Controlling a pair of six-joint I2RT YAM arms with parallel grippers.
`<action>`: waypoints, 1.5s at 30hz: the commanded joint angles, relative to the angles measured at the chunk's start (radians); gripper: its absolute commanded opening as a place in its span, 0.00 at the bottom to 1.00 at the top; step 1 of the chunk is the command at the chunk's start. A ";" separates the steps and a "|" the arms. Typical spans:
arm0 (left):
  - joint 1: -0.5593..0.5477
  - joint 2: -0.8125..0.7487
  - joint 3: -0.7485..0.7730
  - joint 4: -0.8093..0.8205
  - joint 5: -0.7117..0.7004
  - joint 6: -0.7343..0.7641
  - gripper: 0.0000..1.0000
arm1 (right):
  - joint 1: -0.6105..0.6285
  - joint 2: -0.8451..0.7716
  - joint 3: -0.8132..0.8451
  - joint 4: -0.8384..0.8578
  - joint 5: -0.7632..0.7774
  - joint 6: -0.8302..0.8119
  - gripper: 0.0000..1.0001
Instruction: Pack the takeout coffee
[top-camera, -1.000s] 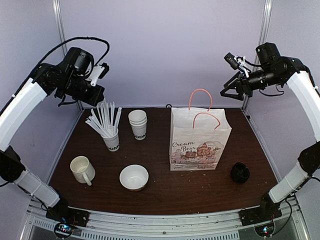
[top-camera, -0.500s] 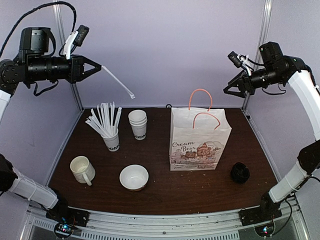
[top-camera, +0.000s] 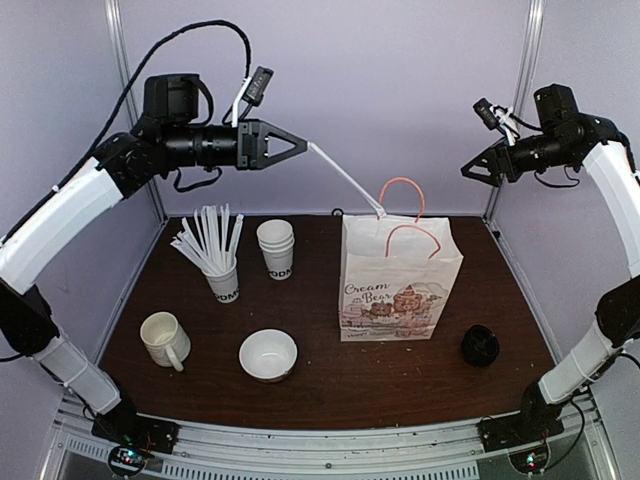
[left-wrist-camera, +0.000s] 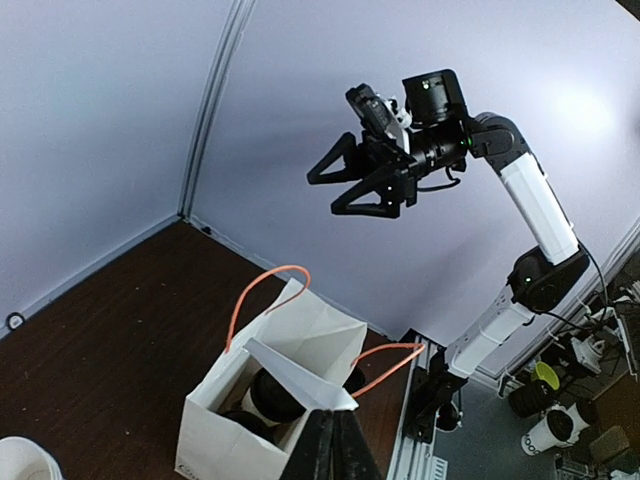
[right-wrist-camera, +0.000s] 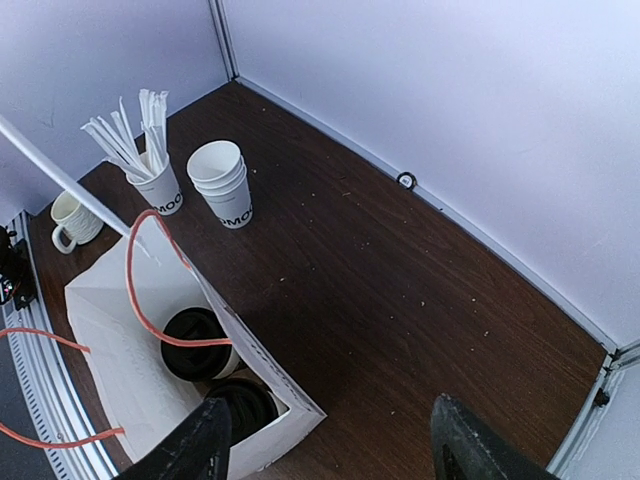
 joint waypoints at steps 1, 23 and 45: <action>-0.052 0.064 -0.030 0.231 0.066 -0.105 0.00 | -0.018 -0.015 -0.008 0.033 0.003 0.028 0.72; -0.201 0.475 0.086 0.377 0.094 -0.280 0.22 | -0.023 -0.020 -0.034 0.045 -0.014 0.027 0.72; -0.057 -0.067 -0.146 -0.396 -0.773 0.177 0.55 | -0.023 -0.016 -0.028 0.050 -0.050 0.032 0.72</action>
